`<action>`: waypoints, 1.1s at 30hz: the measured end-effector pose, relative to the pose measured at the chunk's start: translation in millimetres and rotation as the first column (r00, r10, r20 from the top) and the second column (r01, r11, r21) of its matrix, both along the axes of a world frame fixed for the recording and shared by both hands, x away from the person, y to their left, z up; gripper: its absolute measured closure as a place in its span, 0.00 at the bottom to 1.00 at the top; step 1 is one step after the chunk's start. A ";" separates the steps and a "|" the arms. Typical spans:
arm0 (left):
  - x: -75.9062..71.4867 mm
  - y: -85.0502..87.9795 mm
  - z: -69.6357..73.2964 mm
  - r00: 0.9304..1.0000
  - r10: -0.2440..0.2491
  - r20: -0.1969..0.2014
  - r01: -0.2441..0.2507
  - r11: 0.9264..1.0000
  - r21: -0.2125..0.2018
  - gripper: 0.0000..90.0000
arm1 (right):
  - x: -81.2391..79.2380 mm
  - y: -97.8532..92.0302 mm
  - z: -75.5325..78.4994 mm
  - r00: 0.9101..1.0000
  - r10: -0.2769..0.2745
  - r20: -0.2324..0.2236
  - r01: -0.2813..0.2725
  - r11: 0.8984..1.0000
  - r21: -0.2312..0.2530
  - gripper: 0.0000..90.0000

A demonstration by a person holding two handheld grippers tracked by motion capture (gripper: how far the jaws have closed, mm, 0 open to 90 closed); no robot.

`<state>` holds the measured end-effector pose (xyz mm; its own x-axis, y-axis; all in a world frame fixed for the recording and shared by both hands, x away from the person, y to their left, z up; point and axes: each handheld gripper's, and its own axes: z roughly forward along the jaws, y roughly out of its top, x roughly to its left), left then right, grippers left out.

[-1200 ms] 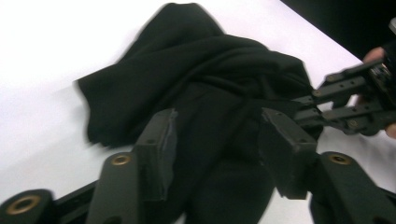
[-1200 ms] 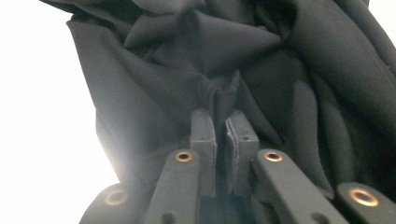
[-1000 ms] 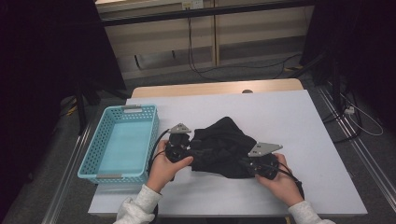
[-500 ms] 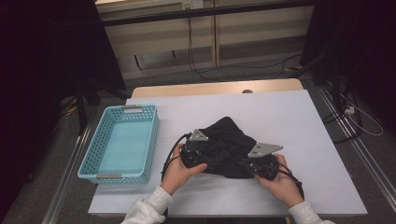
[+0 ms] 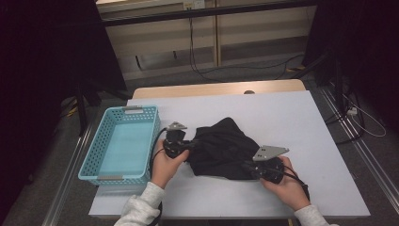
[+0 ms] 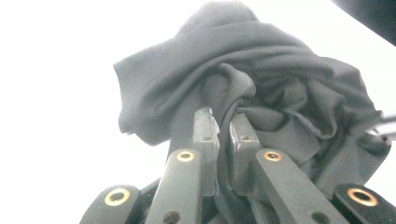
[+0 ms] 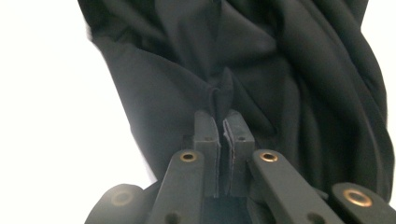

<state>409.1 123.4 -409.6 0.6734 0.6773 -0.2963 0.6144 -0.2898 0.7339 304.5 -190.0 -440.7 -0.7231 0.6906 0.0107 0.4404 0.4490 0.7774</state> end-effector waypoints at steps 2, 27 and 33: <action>2.6 6.8 -0.6 0.999 0.032 -0.005 -0.032 0.999 -0.008 0.94 | -1.4 -0.1 0.3 1.000 0.004 -0.004 -0.004 1.000 -0.004 0.97; 6.4 30.3 8.2 0.990 0.139 -0.017 -0.139 0.989 -0.044 0.92 | 1.6 -71.5 21.7 0.957 -0.277 0.084 0.268 0.957 0.109 0.97; 5.2 30.9 9.7 0.990 0.141 -0.009 -0.141 0.988 -0.062 0.91 | -0.6 -85.1 24.5 0.941 -0.329 0.085 0.313 0.937 0.156 0.97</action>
<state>414.3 154.4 -399.9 0.5713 0.7452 -0.3438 0.6489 -0.1536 0.7452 304.0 -275.1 -416.2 -0.4652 0.8834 0.0571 0.4533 0.1823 0.8725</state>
